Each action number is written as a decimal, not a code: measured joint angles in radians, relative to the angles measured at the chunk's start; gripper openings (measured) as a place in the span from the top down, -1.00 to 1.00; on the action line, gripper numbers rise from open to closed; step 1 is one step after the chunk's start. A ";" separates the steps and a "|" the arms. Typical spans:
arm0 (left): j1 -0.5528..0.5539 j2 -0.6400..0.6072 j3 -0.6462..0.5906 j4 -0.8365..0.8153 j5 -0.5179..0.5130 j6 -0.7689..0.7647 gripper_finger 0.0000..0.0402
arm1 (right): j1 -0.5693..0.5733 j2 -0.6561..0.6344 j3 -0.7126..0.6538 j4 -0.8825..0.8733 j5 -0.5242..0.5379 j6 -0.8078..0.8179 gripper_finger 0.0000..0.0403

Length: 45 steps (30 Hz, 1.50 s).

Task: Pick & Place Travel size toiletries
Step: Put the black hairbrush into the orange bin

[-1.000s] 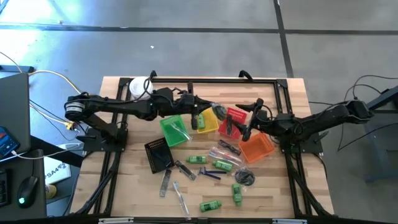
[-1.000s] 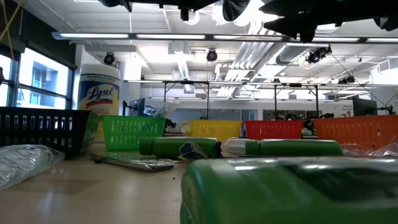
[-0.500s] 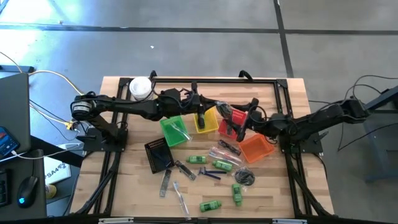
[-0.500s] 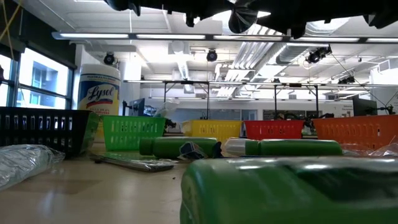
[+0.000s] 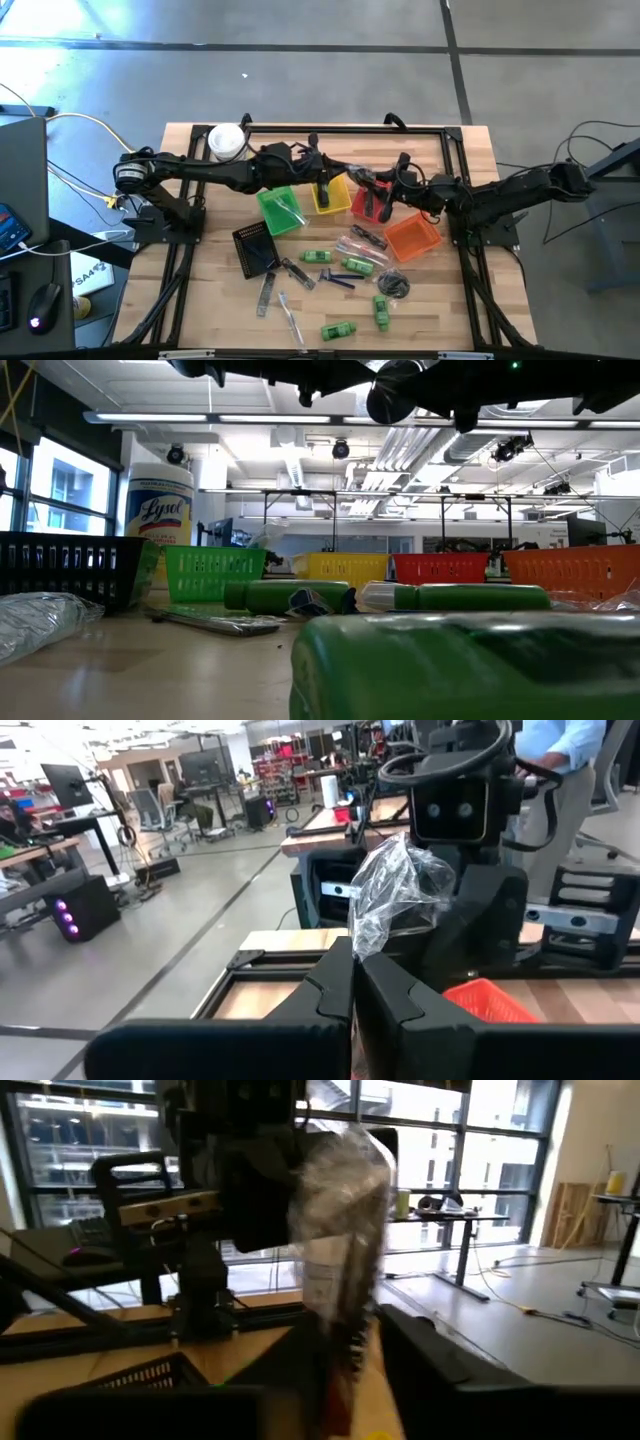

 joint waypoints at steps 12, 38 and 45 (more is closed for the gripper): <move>0.003 -0.025 0.000 -0.094 0.122 0.006 0.99 | 0.002 -0.010 -0.001 -0.042 -0.029 -0.004 0.88; 0.000 -0.883 -0.520 -0.441 0.329 0.056 0.90 | 0.017 -0.412 0.000 -0.472 -0.400 -0.046 0.86; 0.000 -0.969 -0.755 -0.229 0.338 0.049 0.99 | 0.017 -0.557 0.000 -0.631 -0.439 -0.044 0.87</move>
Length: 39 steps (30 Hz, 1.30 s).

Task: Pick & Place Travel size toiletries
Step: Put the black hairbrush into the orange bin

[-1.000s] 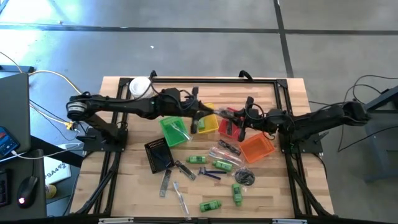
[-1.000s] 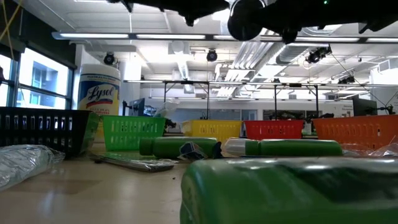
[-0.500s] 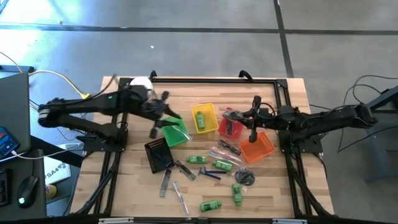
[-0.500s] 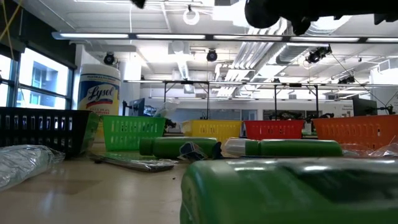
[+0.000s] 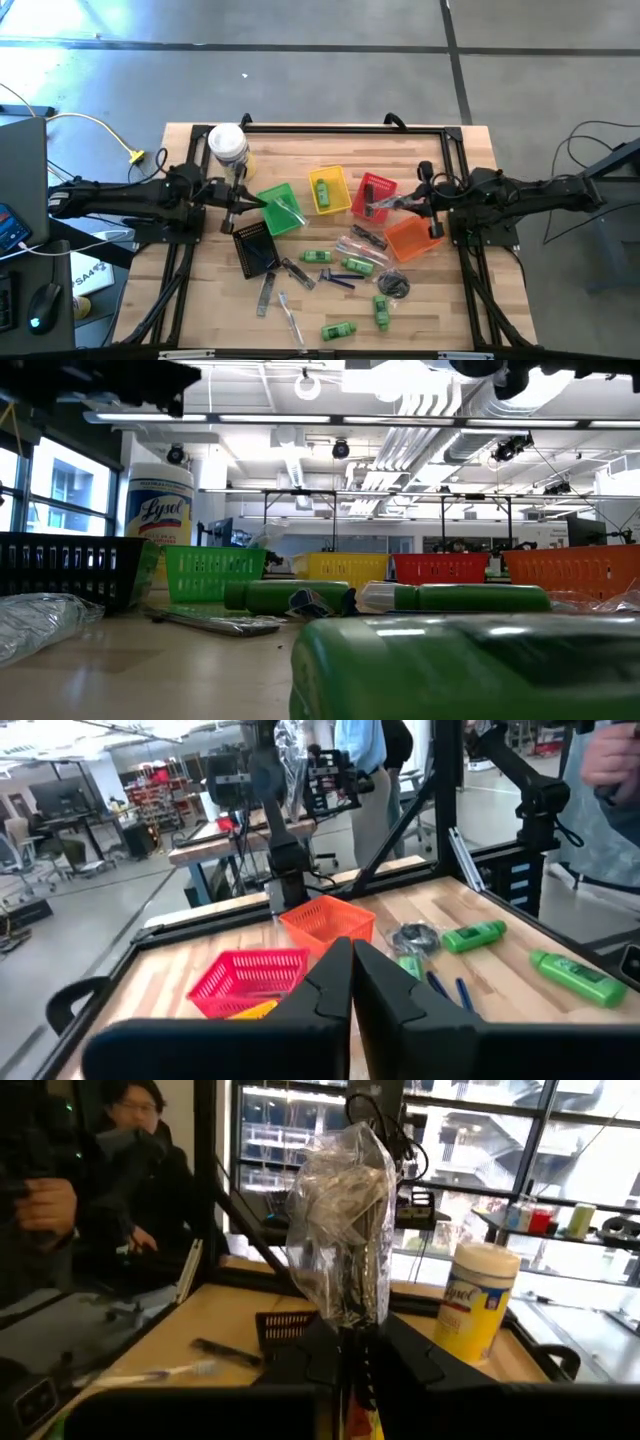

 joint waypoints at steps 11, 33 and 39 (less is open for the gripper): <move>0.000 -0.001 -0.131 0.061 0.003 -0.020 0.96 | 0.000 -0.280 0.000 -0.243 -0.019 0.031 0.86; 0.000 -0.001 -0.216 0.133 0.009 -0.020 0.96 | 0.000 -0.523 -0.161 -0.353 -0.005 0.083 0.86; 0.000 -0.001 -0.216 0.129 0.008 -0.019 0.96 | 0.000 -0.517 -0.215 -0.262 0.009 0.108 0.86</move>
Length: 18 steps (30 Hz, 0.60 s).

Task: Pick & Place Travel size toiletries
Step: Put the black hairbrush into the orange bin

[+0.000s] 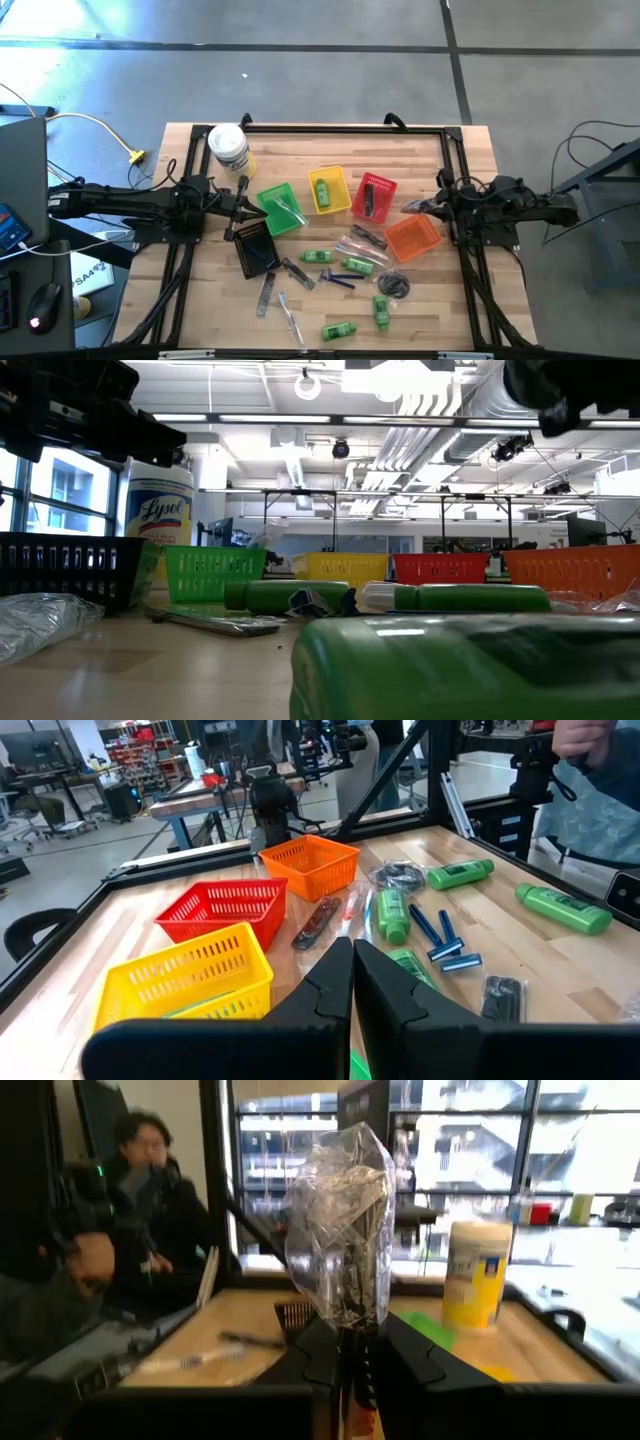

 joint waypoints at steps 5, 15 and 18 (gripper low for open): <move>0.000 0.000 0.000 -0.001 0.000 0.000 0.96 | 0.000 -0.006 -0.036 0.025 -0.011 -0.001 0.86; 0.000 0.000 0.000 -0.006 -0.005 0.003 0.96 | 0.000 -0.006 -0.098 0.046 -0.002 0.024 0.85; 0.000 0.000 0.000 -0.006 -0.010 0.003 0.96 | 0.000 -0.006 -0.108 0.048 -0.002 0.030 0.85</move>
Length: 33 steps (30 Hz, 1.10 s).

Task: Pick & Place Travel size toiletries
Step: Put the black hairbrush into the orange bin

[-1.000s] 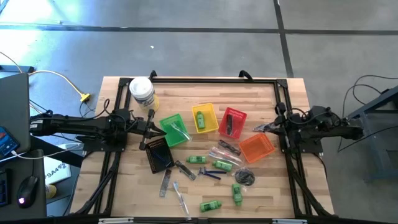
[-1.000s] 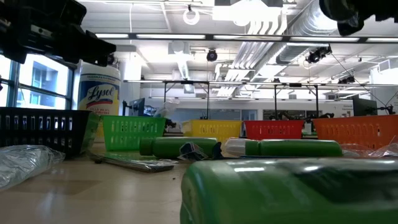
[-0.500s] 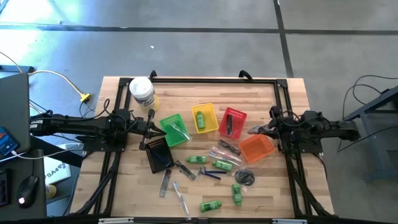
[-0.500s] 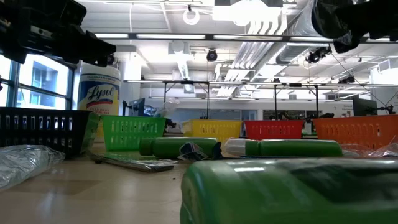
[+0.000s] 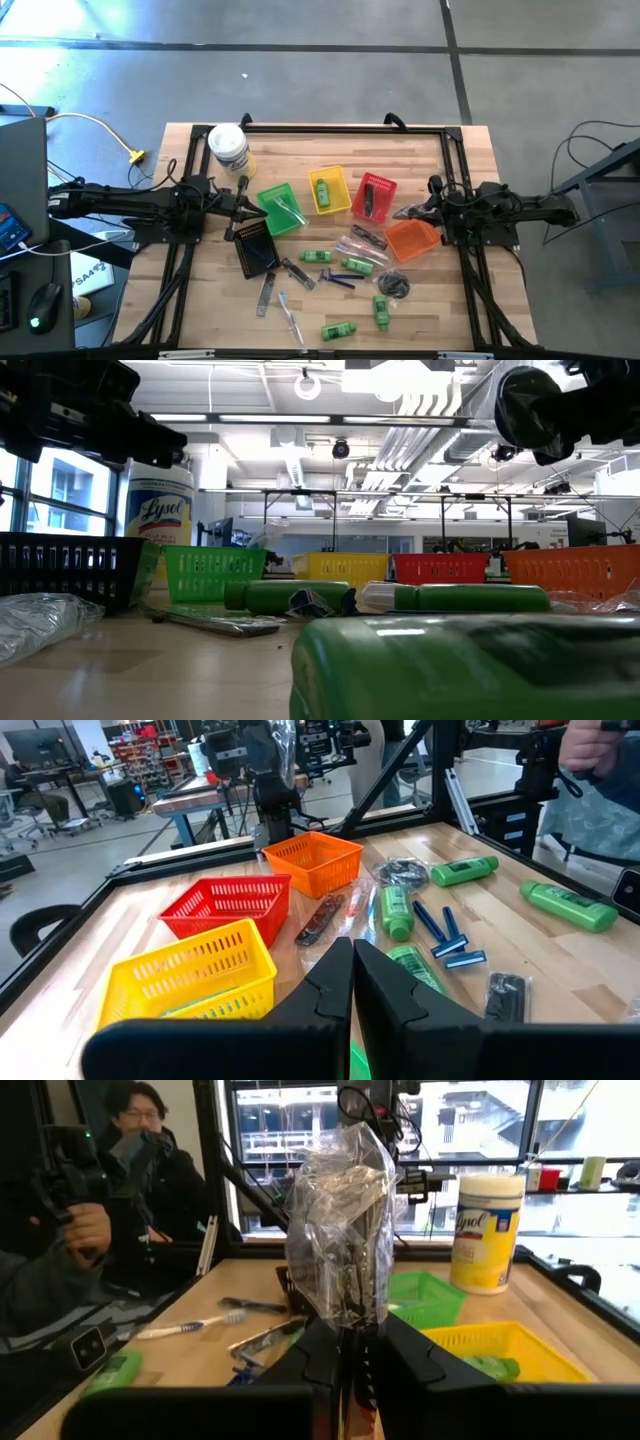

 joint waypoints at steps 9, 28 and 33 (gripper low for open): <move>0.000 0.000 0.000 0.001 0.000 -0.003 0.96 | 0.000 0.000 -0.017 0.017 -0.001 0.028 0.85; 0.000 0.000 0.000 0.002 -0.004 -0.004 0.96 | 0.000 0.068 0.098 0.004 0.059 0.024 0.86; 0.000 0.000 0.000 0.002 -0.005 -0.004 0.96 | 0.000 0.219 0.277 -0.164 0.074 0.017 0.86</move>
